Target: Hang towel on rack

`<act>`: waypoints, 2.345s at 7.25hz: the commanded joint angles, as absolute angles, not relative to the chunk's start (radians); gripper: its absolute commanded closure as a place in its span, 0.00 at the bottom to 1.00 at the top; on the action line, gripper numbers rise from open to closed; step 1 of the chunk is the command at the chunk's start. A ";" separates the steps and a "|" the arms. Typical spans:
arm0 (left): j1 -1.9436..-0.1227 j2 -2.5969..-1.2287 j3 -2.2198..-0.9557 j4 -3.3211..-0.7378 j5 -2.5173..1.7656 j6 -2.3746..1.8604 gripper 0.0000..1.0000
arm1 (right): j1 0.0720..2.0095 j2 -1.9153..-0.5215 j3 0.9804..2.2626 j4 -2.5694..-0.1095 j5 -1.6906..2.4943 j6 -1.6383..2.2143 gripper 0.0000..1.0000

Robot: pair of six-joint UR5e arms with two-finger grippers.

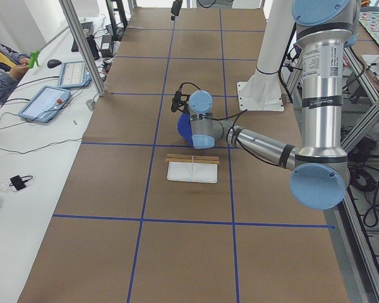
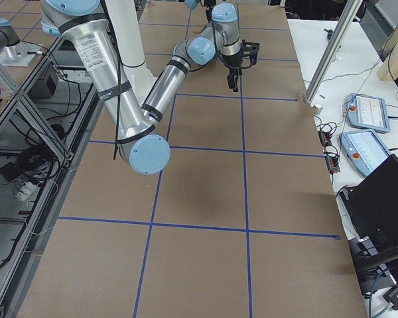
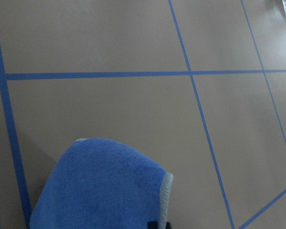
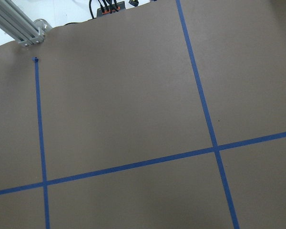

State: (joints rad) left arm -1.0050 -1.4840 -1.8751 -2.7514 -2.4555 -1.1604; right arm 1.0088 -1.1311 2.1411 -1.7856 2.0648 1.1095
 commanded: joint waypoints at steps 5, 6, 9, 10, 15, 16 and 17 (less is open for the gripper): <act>-1.319 -1.442 -1.640 -2.764 -2.695 -1.062 1.00 | 1.014 -1.143 2.132 -1.786 2.066 1.095 0.00; -1.360 -1.442 -1.605 -2.770 -2.735 -1.045 1.00 | 1.014 -1.143 2.132 -1.786 2.065 1.094 0.00; -1.365 -1.424 -1.548 -2.769 -2.737 -0.970 1.00 | 1.014 -1.144 2.132 -1.786 2.065 1.094 0.00; -1.367 -1.424 -1.525 -2.769 -2.735 -0.960 1.00 | 1.014 -1.146 2.132 -1.786 2.065 1.094 0.00; -1.370 -1.417 -1.460 -2.770 -2.726 -0.927 0.64 | 1.014 -1.154 2.132 -1.786 2.063 1.094 0.00; -1.370 -1.417 -1.438 -2.779 -2.726 -0.922 0.51 | 1.014 -1.155 2.132 -1.786 2.060 1.092 0.00; -1.370 -1.419 -1.443 -2.789 -2.724 -0.923 0.32 | 1.014 -1.155 2.131 -1.786 2.060 1.094 0.00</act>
State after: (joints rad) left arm -1.3698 -1.4180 -1.4480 -2.7786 -2.7262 -0.9239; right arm 1.0140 -1.1545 2.1319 -1.7855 2.0612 1.0929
